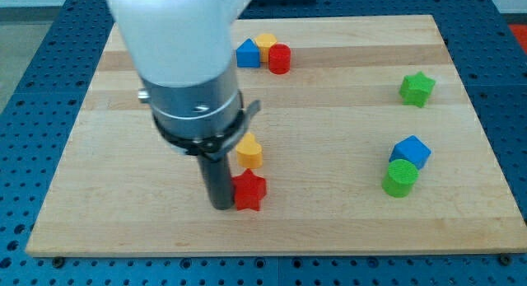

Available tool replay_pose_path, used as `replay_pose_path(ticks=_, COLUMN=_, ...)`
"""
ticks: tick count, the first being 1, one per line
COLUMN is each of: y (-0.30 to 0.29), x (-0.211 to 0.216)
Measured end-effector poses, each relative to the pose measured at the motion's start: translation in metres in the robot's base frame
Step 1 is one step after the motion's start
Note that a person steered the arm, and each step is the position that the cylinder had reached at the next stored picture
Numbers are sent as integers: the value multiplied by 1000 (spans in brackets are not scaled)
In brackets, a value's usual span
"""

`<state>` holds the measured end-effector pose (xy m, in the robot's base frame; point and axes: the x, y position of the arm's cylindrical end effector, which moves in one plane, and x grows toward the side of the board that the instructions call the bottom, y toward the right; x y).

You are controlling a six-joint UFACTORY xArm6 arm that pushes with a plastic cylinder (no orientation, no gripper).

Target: Slide the yellow heart closer to the red star

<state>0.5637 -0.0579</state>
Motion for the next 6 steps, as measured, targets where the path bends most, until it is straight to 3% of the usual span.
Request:
replay_pose_path(ticks=2, y=131, x=0)
replay_pose_path(ticks=3, y=156, x=0)
replay_pose_path(ticks=4, y=156, x=0)
replay_pose_path(ticks=6, y=39, x=23)
